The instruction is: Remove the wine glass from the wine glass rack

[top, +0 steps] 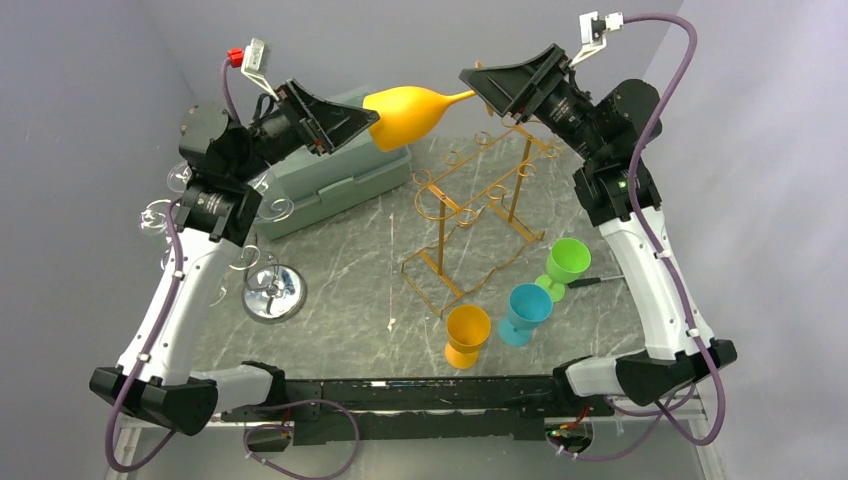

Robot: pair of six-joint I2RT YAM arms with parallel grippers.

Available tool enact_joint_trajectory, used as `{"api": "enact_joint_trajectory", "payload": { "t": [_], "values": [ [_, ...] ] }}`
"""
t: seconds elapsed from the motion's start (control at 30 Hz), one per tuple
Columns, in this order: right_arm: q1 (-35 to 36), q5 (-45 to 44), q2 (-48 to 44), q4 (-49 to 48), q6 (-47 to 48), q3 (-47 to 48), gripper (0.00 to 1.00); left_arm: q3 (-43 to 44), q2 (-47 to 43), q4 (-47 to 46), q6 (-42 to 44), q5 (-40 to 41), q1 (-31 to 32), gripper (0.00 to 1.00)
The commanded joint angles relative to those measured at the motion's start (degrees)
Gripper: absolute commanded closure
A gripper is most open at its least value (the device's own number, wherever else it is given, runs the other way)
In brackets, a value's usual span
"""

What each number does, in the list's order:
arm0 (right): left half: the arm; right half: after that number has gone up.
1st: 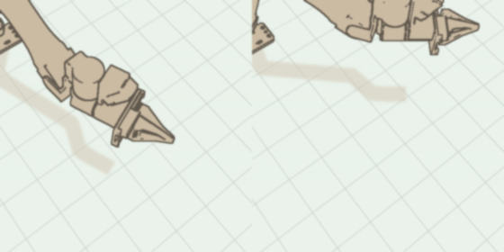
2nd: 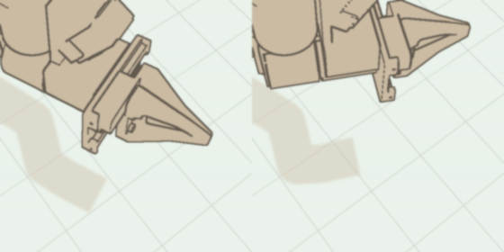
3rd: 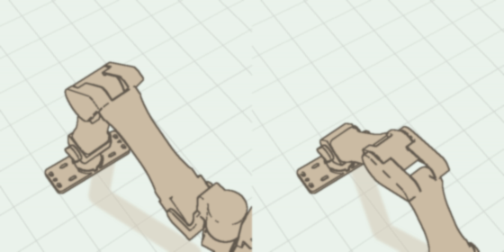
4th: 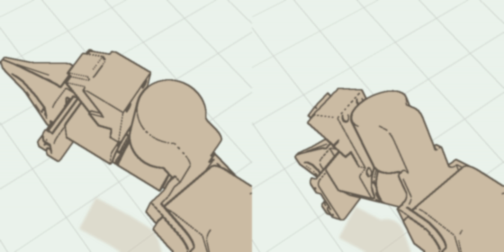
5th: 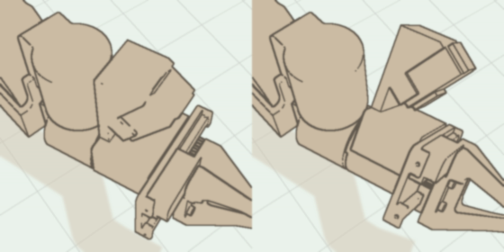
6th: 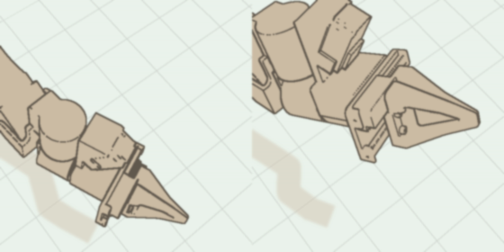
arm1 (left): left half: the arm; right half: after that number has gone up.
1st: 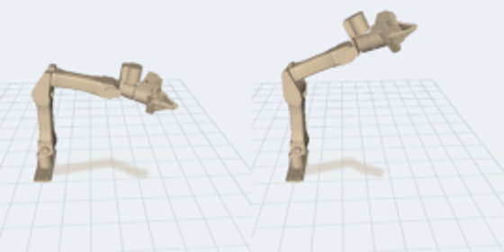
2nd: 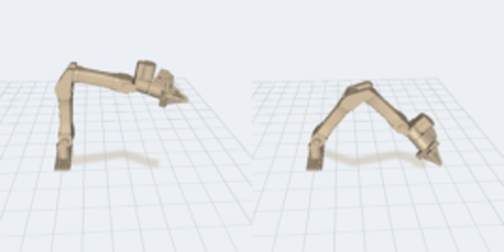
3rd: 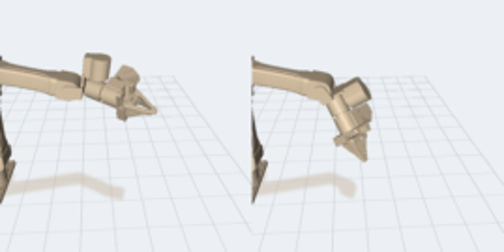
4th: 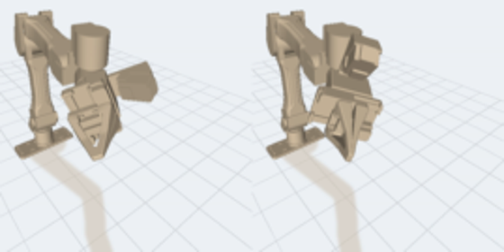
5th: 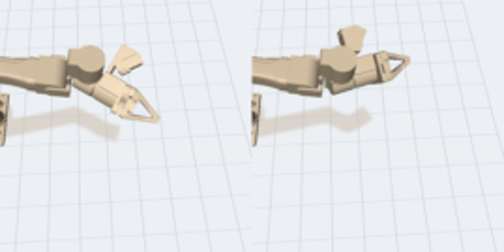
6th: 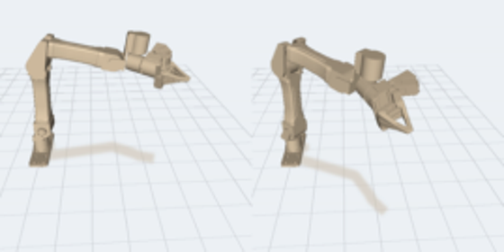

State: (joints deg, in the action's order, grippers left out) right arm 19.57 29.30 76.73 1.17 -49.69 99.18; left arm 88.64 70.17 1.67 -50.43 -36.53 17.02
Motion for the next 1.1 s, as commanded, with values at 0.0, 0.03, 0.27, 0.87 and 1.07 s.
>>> {"api": "enact_joint_trajectory", "payload": {
  "t": [0.0,0.03,0.27,0.87,1.07],
  "values": [
    [-0.1,4.6,-0.2,-9.9,-6.7,-0.3,0.46,-1.4,-1.0,-12.5,-9.2,-6.1,-0.9,0.20],
    [-0.2,5.1,0.1,-10.7,-7.5,-0.4,0.46,-2.0,-1.1,-14.2,-10.6,-6.6,-1.0,0.21],
    [-0.3,8.4,1.9,-19.6,-13.3,-3.7,0.45,-4.8,-0.7,-27.5,-22.4,-10.4,-1.1,0.39],
    [0.0,2.6,-3.4,-3.3,0.3,-9.2,0.01,8.1,-6.9,18.4,-1.4,-11.0,-1.0,1.00],
    [0.1,-7.4,-6.7,13.2,10.2,-7.6,0.00,14.2,-9.6,44.0,12.5,-5.8,-0.2,1.00]
  ]
}}
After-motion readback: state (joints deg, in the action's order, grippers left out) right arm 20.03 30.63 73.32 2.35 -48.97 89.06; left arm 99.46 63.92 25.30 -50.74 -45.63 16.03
